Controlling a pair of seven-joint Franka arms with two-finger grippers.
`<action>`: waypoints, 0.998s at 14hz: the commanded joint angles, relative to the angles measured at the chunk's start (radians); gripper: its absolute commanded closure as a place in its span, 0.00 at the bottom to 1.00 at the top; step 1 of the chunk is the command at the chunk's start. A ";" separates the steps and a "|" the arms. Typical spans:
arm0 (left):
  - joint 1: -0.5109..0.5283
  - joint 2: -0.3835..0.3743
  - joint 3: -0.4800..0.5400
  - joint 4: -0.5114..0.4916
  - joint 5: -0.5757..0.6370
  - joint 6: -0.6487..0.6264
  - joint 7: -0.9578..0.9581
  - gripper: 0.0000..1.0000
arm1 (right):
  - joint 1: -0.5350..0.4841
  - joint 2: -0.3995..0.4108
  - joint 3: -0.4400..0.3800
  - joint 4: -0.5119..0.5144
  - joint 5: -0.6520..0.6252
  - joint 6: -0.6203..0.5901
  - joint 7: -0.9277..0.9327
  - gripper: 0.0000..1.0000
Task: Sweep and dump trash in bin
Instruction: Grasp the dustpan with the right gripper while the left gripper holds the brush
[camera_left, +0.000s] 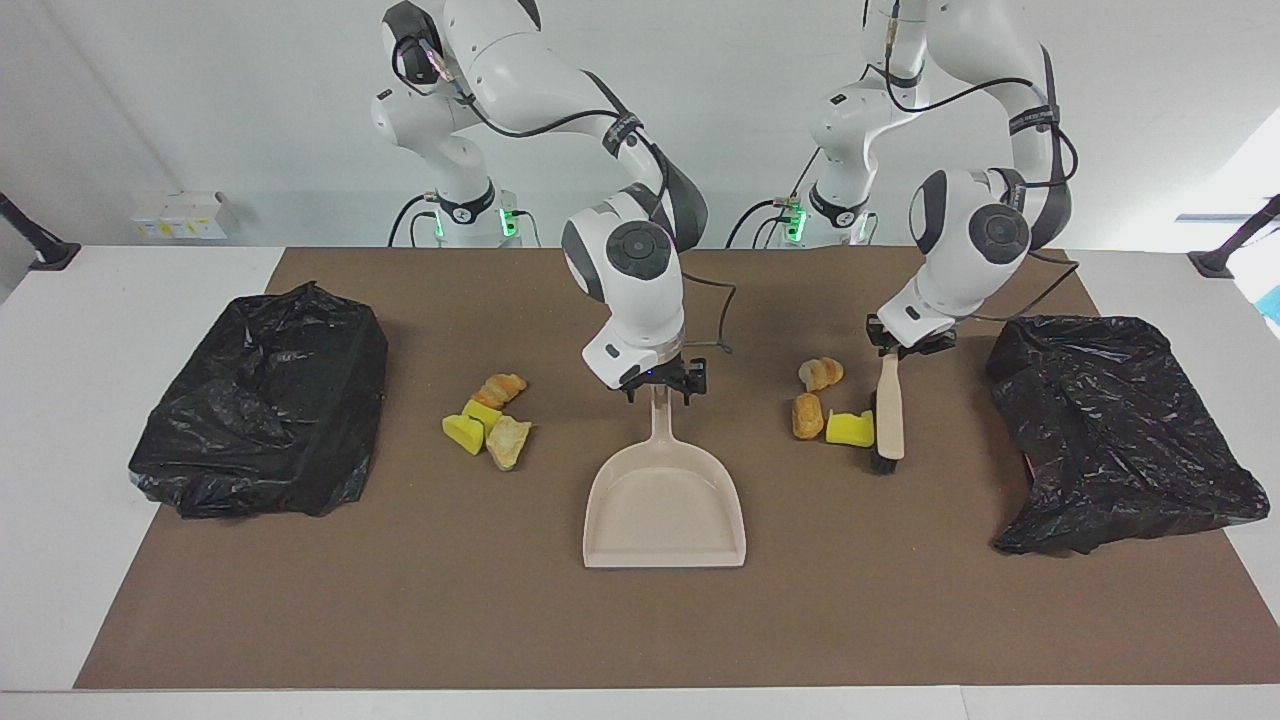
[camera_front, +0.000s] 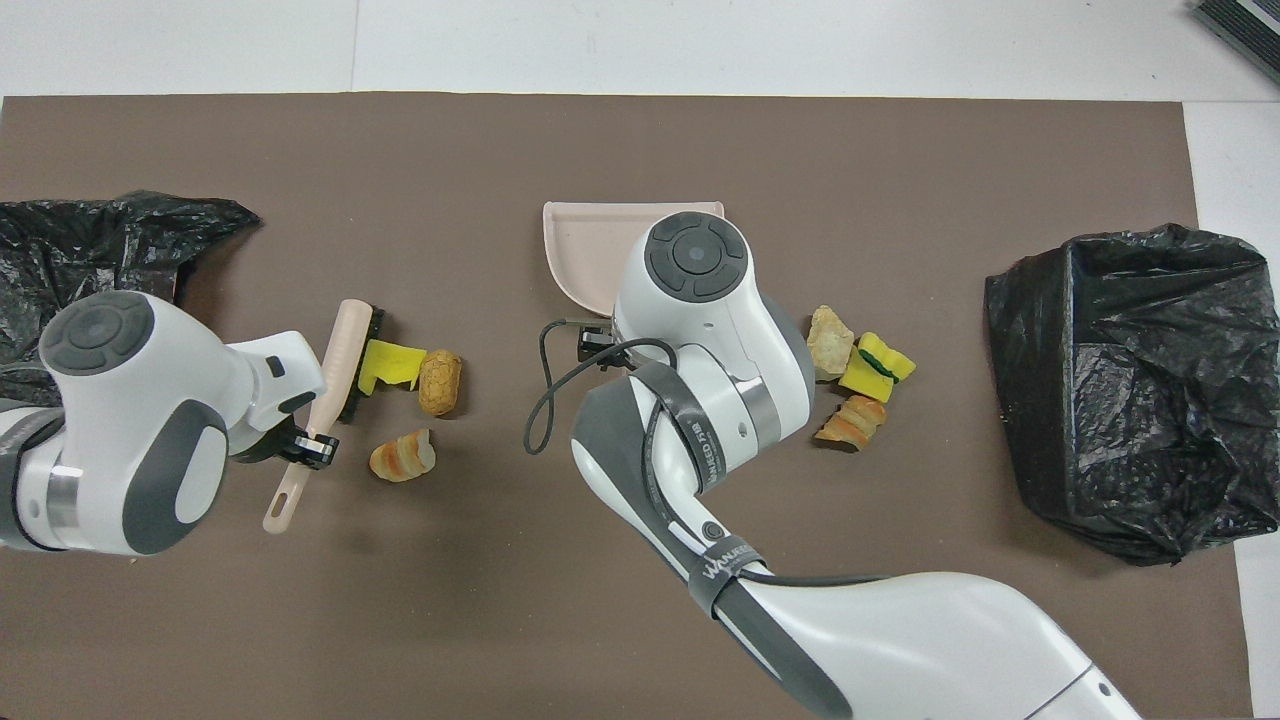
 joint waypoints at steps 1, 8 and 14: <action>-0.046 -0.026 0.012 -0.008 0.011 -0.021 0.017 1.00 | -0.006 0.004 0.003 -0.016 0.018 0.029 -0.048 0.34; 0.021 -0.035 0.018 0.024 0.004 -0.032 -0.092 1.00 | -0.005 -0.010 0.002 -0.004 -0.018 -0.047 -0.085 1.00; 0.004 -0.077 0.015 -0.025 0.004 -0.056 -0.256 1.00 | -0.134 -0.258 0.002 -0.077 -0.002 -0.269 -0.574 1.00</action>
